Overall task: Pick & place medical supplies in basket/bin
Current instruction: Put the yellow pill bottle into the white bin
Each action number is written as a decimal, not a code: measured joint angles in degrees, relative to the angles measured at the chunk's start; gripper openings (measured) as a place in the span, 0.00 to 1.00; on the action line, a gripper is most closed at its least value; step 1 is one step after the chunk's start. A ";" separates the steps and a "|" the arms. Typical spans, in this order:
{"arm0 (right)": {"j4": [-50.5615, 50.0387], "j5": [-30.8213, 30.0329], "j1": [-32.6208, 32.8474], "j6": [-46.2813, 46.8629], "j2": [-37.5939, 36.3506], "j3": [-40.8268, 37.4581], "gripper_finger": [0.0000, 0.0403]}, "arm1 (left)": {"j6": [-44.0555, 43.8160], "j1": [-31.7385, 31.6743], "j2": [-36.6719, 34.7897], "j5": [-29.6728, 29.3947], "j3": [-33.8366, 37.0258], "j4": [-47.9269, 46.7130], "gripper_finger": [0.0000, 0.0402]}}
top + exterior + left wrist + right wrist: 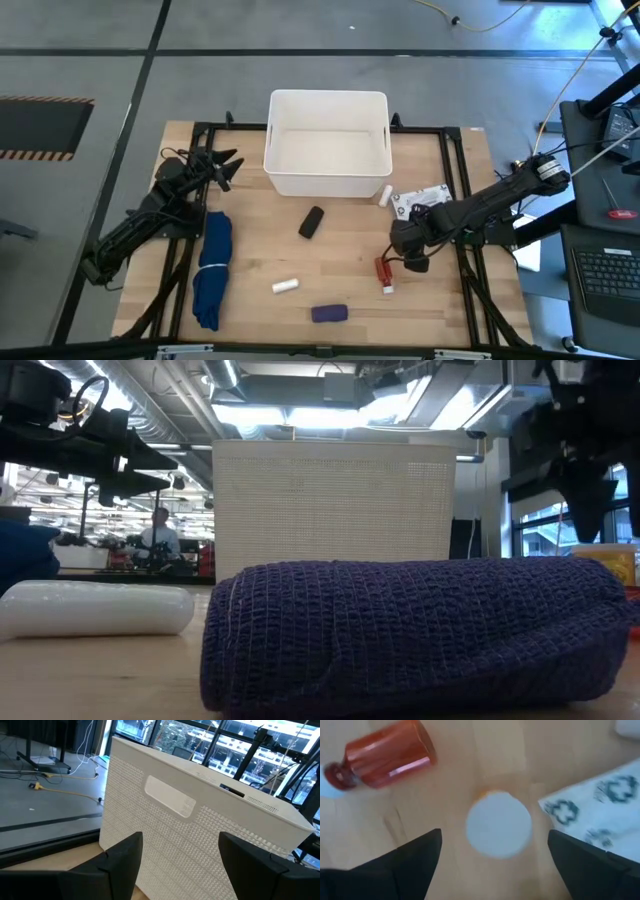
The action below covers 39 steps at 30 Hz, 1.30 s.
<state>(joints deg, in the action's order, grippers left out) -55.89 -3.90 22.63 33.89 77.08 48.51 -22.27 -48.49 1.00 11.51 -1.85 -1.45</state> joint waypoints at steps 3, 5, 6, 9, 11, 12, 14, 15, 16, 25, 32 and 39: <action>5.30 0.13 0.02 -0.04 0.00 -2.27 0.91 | 0.01 0.02 0.02 0.00 0.00 0.00 0.63; 6.86 0.13 0.01 -0.07 0.00 -3.32 0.90 | -0.03 0.00 0.00 0.01 -0.02 0.00 0.63; 6.82 0.13 0.00 -0.02 0.00 -3.80 0.90 | -0.02 0.00 0.02 0.02 0.00 0.00 0.63; 6.70 0.11 0.00 0.07 0.00 -5.20 0.86 | -0.02 0.00 0.02 0.02 0.00 0.00 0.63; 7.01 0.13 0.00 0.09 0.00 -5.81 0.82 | 0.01 0.00 0.02 0.02 -0.02 0.00 0.63; 7.20 0.06 0.00 -0.05 0.02 -5.83 0.80 | 0.01 0.01 0.02 0.02 0.00 0.00 0.63; 8.29 -0.48 0.00 -1.14 0.02 -5.83 0.76 | -0.02 0.00 0.02 0.02 -0.01 0.00 0.63; 9.04 -0.50 -0.02 -1.54 0.02 -5.83 0.74 | 0.00 0.00 0.02 0.02 0.00 0.00 0.63; 9.70 -0.52 -0.02 -2.08 0.02 -5.83 0.72 | 0.01 0.01 0.02 0.02 -0.01 0.00 0.63; 10.27 -1.00 -0.02 -2.41 0.02 -5.83 0.55 | 0.01 0.02 0.02 0.02 0.00 0.00 0.63; 9.74 -0.93 -0.40 0.99 0.02 -4.60 0.49 | 0.01 0.00 0.02 0.00 -0.01 0.00 0.63; -2.27 -2.14 -4.31 -6.06 0.02 9.29 0.52 | 0.03 0.00 0.02 -0.02 0.00 0.02 0.63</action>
<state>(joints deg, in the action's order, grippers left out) -58.16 -6.04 18.32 27.83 77.10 57.80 -22.24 -48.49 1.02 11.49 -1.85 -1.43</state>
